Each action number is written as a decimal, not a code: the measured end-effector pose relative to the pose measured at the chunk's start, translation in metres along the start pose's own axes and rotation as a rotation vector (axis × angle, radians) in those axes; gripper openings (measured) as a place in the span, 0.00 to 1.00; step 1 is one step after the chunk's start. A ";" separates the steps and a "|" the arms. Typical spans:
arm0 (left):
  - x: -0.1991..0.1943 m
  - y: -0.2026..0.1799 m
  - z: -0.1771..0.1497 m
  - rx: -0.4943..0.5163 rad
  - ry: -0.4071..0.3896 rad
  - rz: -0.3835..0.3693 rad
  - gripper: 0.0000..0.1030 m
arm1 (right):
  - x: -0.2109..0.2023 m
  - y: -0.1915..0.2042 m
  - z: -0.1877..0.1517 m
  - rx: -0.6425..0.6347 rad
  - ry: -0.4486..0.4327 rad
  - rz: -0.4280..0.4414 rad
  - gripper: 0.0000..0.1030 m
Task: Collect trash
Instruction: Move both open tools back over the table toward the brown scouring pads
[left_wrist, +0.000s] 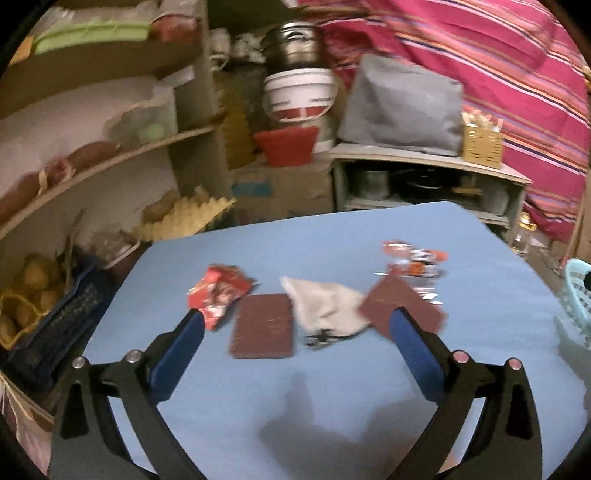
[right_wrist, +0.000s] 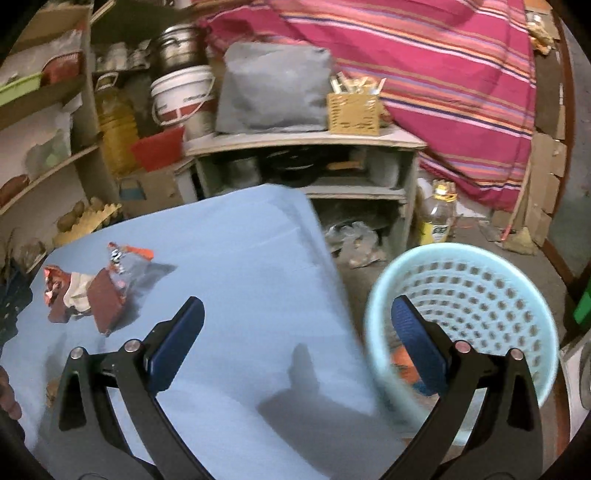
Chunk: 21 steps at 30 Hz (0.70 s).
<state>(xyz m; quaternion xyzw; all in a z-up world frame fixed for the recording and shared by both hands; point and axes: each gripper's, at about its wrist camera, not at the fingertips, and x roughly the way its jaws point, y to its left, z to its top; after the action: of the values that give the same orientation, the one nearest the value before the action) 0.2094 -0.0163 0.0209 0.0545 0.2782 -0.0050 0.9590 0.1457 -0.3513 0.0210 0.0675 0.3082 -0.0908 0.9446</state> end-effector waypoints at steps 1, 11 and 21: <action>0.006 0.008 -0.001 -0.017 0.002 0.000 0.95 | 0.005 0.007 0.000 -0.003 0.006 0.007 0.96; 0.064 0.046 -0.016 -0.019 0.097 0.008 0.95 | 0.043 0.084 -0.002 -0.075 0.044 0.063 0.96; 0.117 0.051 -0.018 -0.023 0.283 -0.077 0.95 | 0.074 0.118 -0.001 -0.109 0.107 0.106 0.96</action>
<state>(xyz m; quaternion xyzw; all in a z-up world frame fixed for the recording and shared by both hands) 0.3011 0.0386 -0.0515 0.0331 0.4124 -0.0310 0.9099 0.2289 -0.2452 -0.0153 0.0367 0.3589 -0.0201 0.9325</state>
